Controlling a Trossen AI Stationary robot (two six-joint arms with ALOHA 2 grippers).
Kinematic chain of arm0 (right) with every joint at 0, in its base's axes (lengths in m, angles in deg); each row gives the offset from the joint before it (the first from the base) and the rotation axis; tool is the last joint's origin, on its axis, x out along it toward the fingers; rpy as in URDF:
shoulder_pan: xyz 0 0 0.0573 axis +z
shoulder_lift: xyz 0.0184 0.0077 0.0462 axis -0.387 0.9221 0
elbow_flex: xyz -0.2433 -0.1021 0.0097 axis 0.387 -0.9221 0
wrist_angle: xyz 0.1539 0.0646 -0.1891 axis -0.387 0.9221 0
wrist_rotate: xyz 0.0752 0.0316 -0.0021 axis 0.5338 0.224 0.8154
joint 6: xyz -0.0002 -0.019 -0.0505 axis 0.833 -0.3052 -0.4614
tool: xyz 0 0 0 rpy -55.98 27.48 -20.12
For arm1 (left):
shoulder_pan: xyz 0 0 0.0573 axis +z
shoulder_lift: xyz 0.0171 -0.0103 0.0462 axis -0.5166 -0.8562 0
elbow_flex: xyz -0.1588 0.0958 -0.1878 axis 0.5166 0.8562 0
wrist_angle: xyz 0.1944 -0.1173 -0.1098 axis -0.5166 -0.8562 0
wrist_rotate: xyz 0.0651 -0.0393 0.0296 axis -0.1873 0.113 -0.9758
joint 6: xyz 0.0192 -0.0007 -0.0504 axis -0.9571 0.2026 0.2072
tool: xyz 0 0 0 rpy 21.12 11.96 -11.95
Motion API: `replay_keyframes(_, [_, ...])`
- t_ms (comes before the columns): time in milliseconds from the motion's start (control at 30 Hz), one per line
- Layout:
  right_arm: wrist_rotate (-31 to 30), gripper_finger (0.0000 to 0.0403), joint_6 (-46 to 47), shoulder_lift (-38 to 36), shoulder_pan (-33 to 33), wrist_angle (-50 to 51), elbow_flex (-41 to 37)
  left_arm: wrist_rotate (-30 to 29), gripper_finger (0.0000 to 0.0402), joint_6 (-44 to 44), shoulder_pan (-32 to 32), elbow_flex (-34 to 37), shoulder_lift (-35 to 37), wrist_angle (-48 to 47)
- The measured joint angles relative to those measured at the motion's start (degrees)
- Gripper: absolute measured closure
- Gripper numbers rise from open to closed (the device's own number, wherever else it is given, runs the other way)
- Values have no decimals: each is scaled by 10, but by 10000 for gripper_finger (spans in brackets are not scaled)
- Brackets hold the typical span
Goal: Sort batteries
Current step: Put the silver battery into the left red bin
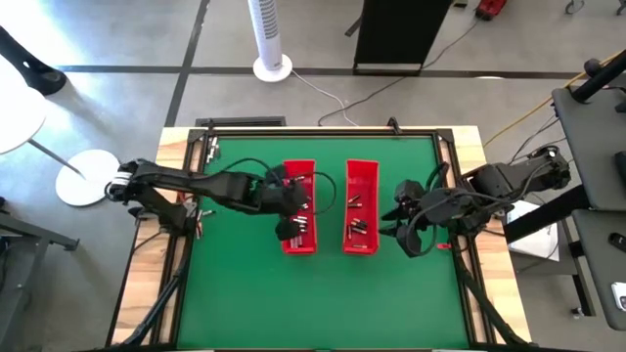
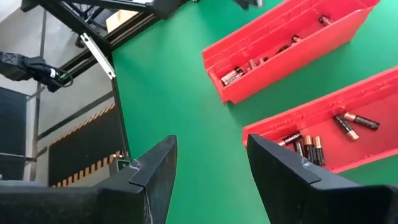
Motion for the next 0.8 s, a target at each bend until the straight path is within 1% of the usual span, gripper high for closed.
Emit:
replay_keyframes(133, [-14, 213, -9, 7, 0, 0, 0, 37, 396, -28, 28, 9, -39, 3])
replay_keyframes(267, [-16, 213, -15, 15, 0, 0, 0, 63, 396, -68, 47, 11, -78, 1])
replay_keyframes(367, [-16, 213, -15, 20, 0, 0, 0, 97, 395, -83, 59, 10, -99, -2])
replay_keyframes(467, [-16, 213, -15, 26, 0, 0, 0, 111, 395, -93, 71, 11, -121, -2])
replay_keyframes(600, [-15, 213, -20, 30, 0, 0, 0, 114, 395, -97, 86, 13, -146, -2])
replay_keyframes(700, [-15, 213, -22, 30, 0, 0, 0, 136, 395, -97, 95, 13, -164, -3])
replay_keyframes(800, [-15, 213, -30, 30, 0, 0, 0, 140, 395, -97, 98, 13, -177, -2])
